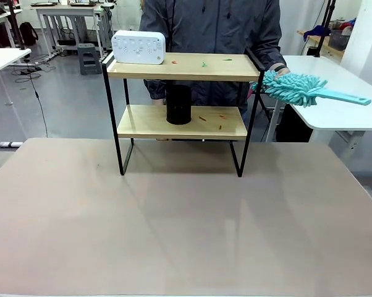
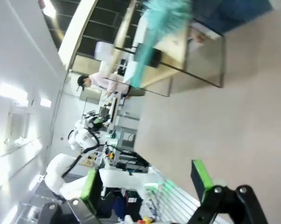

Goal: Clean the shelf.
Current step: Pick up the Duster from the human.

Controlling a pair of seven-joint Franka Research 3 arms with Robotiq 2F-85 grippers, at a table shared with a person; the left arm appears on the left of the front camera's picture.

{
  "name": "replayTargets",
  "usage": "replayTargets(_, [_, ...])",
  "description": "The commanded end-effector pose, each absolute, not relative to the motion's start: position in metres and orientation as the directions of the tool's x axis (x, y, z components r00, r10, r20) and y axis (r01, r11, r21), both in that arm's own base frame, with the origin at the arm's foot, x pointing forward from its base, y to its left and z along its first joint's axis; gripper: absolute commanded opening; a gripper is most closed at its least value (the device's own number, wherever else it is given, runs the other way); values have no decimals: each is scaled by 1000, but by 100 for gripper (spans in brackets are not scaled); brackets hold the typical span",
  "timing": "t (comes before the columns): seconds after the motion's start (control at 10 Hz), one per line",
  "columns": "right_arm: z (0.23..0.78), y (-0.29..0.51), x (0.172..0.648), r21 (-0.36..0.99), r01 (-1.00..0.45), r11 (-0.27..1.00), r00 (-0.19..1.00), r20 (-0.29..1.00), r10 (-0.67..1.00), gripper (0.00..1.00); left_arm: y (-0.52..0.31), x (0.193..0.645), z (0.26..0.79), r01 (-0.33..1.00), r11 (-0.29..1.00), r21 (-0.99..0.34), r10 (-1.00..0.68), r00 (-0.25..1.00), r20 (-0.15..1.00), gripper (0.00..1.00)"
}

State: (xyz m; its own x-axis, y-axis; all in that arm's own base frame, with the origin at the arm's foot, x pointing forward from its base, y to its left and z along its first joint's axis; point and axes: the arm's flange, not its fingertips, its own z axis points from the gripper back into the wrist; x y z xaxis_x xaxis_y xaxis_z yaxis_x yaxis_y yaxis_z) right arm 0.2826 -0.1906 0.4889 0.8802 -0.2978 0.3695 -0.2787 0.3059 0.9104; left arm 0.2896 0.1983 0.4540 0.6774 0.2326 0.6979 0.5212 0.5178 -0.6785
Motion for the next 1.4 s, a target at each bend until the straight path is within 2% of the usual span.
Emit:
replayTargets(0.0, [570,-163,324,954,-194,230,907,264,-329,100,199,290,456,544,516,-661,232,654,720,100])
replayTargets(0.2, [606,-111,383,937,-119,328,936,216,-276,100,199,290,456,544,516,-661,232,654,720,100])
replayTargets(0.5, [597,-68,452,895,-46,444,965,154,-211,100,199,290,456,544,516,-661,232,654,720,100])
replayTargets(0.7, [584,-62,472,875,-49,482,950,190,-248,100,199,290,456,544,516,-661,232,654,720,100])
replayTargets(0.8, [583,-66,477,857,-110,504,916,285,-283,100,199,290,456,544,516,-661,232,654,720,100])
replayTargets(1.0, [574,-72,476,865,-58,498,953,196,-229,100,199,290,456,544,516,-661,232,654,720,100])
replayTargets(1.1, [564,-73,480,848,-8,531,960,155,-233,100,199,290,456,544,516,-661,232,654,720,100])
replayTargets(1.3, [553,-72,487,860,31,510,955,125,-268,100,199,290,456,544,516,-661,232,654,720,100])
